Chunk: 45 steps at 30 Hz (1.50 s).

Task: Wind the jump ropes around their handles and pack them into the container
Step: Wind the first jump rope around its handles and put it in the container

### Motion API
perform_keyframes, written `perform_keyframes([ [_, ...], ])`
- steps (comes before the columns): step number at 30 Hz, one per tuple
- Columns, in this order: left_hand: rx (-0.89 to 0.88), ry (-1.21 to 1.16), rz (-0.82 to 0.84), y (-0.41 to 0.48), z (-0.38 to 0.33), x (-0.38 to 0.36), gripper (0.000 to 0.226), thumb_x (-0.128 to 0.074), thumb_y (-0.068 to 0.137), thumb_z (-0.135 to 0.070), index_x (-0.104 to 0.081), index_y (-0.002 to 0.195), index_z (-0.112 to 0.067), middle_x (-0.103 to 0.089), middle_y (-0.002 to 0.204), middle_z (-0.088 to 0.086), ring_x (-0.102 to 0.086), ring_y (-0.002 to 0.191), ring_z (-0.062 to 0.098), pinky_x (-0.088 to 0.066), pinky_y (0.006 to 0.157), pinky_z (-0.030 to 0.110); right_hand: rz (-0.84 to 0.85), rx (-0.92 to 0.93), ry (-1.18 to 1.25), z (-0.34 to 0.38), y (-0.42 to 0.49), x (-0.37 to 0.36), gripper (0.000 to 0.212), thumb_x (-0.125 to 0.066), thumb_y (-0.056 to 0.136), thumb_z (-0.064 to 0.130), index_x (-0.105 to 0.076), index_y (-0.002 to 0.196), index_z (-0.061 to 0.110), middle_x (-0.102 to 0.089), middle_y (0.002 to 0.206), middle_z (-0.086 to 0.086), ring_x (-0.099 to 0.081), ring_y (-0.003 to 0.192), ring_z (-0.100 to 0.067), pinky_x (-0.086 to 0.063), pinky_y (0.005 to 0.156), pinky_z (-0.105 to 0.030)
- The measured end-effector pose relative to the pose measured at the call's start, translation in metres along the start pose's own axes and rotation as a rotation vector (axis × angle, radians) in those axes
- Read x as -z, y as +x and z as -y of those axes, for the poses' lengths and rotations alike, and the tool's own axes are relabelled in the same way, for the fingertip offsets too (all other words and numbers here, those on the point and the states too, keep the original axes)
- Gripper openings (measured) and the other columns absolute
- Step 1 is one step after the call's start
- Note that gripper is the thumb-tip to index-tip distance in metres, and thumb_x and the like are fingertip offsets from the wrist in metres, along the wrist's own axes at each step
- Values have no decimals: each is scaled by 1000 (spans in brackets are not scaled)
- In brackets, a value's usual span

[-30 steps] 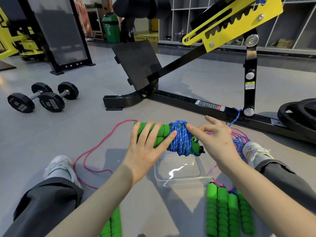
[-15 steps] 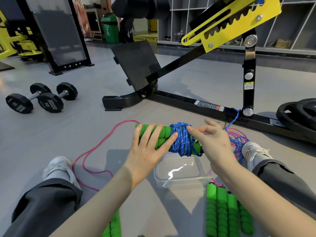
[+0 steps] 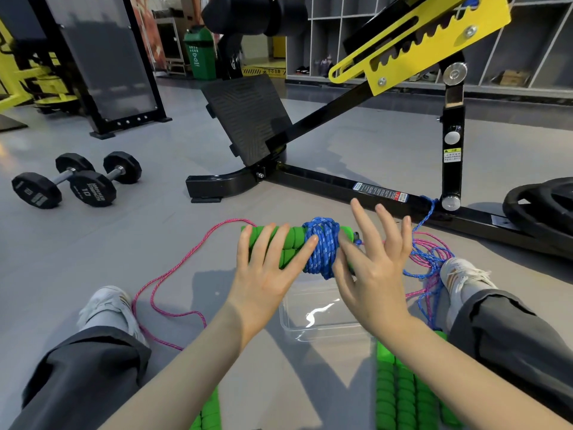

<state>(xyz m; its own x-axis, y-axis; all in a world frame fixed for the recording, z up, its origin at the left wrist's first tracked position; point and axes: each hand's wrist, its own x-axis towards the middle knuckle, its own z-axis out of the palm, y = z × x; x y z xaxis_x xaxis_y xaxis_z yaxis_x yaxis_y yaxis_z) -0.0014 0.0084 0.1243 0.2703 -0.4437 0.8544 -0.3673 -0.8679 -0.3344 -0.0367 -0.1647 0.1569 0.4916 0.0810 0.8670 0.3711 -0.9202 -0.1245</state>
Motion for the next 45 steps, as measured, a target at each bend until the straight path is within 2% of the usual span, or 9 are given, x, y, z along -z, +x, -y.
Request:
perform_keyframes([
  [3, -5, 4, 6, -3, 3, -2, 50, -26, 95, 9, -50, 129, -18, -46, 119, 19, -49, 108, 36, -31, 99, 57, 76, -166, 153, 0, 3, -2, 25, -50, 83, 21, -74, 83, 12, -45, 141, -15, -25, 132, -36, -5, 113, -50],
  [9, -4, 1, 23, -4, 2, -1, 52, -23, 95, 9, -49, 130, -18, -45, 119, 19, -47, 109, 36, -32, 98, 58, 170, -371, 284, -3, 14, 4, 13, -63, 79, 20, -75, 77, 18, -43, 142, -12, -21, 134, -34, -11, 109, -62],
  [14, 4, -3, 12, -4, 0, -1, 50, -26, 95, 9, -49, 130, -19, -45, 119, 19, -48, 108, 36, -33, 98, 58, 282, -480, 278, -3, 22, 12, 7, -70, 82, 18, -76, 81, 19, -35, 149, -7, -13, 140, -33, -6, 113, -52],
  [21, 14, -21, 17, -3, 0, 1, 51, -21, 96, 7, -49, 130, -19, -45, 119, 19, -47, 108, 36, -33, 96, 59, 456, -627, 428, -5, 33, 21, 7, -64, 85, 19, -70, 81, 19, -25, 153, 3, -3, 141, -13, -5, 111, -32],
  [27, -16, -19, 49, 1, 7, 4, 56, -20, 93, 10, -46, 134, -19, -44, 120, 19, -46, 110, 36, -31, 100, 59, 436, -457, 453, -16, 39, 24, 16, -65, 77, 12, -59, 65, 20, -34, 147, 5, -5, 140, -12, -3, 115, -39],
  [31, -43, 1, 95, 1, 17, 6, 61, -19, 91, 13, -42, 137, -20, -42, 122, 21, -45, 112, 38, -31, 100, 61, 316, -53, 189, -31, 39, 27, 18, -50, 72, 29, -56, 65, 14, -46, 138, -7, -14, 138, -26, 5, 116, -41],
  [35, -91, 13, 153, -3, 21, 6, 67, -14, 90, 13, -32, 143, -23, -40, 124, 22, -43, 113, 39, -29, 101, 62, 236, 219, -71, -43, 33, 23, 13, -52, 75, 19, -56, 69, 8, -45, 137, -10, -25, 134, -34, -1, 116, -49],
  [41, -81, -2, 144, 1, 12, 10, 62, -16, 92, 10, -40, 139, -23, -41, 123, 21, -44, 112, 39, -30, 101, 62, 70, 262, -128, -50, 26, 14, 5, -55, 76, 7, -57, 71, 5, -43, 131, -9, -32, 128, -36, -10, 114, -53],
  [45, -55, -18, 114, 3, 9, 9, 59, -19, 93, 9, -42, 137, -22, -43, 122, 20, -45, 111, 38, -31, 100, 61, 93, 193, -39, -51, 27, 15, 9, -55, 81, 12, -63, 77, 10, -49, 127, -11, -33, 127, -38, -9, 114, -54],
])
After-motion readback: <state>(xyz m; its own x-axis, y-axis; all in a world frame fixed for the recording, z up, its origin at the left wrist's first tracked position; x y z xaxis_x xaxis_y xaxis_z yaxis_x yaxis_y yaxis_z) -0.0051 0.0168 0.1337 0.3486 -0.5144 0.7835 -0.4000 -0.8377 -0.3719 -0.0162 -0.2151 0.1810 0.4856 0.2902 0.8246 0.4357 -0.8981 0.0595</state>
